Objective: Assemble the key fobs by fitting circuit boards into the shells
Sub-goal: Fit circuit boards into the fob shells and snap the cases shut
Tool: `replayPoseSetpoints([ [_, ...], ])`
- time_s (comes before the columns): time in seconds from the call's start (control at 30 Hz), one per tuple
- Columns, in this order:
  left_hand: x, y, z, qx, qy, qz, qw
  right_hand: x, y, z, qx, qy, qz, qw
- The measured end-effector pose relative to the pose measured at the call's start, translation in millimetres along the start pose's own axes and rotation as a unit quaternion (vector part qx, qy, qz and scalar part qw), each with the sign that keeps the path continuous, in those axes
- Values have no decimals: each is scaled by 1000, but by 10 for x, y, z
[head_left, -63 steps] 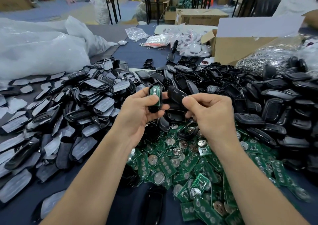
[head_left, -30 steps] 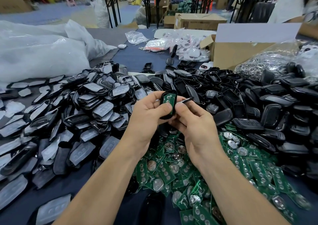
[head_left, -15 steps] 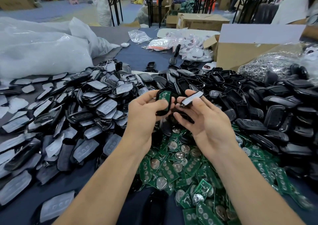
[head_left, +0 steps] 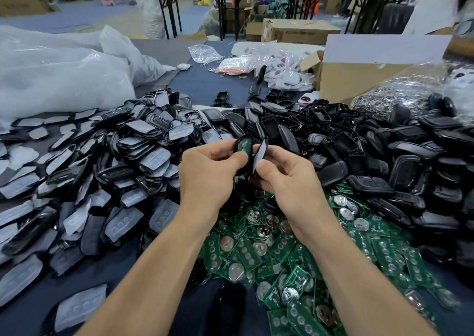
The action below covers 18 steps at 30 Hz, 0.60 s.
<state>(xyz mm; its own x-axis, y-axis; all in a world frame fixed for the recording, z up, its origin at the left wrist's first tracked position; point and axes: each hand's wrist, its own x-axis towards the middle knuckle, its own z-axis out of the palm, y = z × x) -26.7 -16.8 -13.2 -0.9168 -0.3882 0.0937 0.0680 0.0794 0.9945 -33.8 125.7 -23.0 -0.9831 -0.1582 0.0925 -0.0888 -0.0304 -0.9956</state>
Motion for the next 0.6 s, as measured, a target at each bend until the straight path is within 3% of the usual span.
replayPoseSetpoints([
  [0.17,1,-27,26,10,-14,-2,1000,20,27,-23,-28,4,-17,999],
  [0.6,27,41,-79,-75,-192,-35,978,38,23,-141,-116,7,-43,992],
])
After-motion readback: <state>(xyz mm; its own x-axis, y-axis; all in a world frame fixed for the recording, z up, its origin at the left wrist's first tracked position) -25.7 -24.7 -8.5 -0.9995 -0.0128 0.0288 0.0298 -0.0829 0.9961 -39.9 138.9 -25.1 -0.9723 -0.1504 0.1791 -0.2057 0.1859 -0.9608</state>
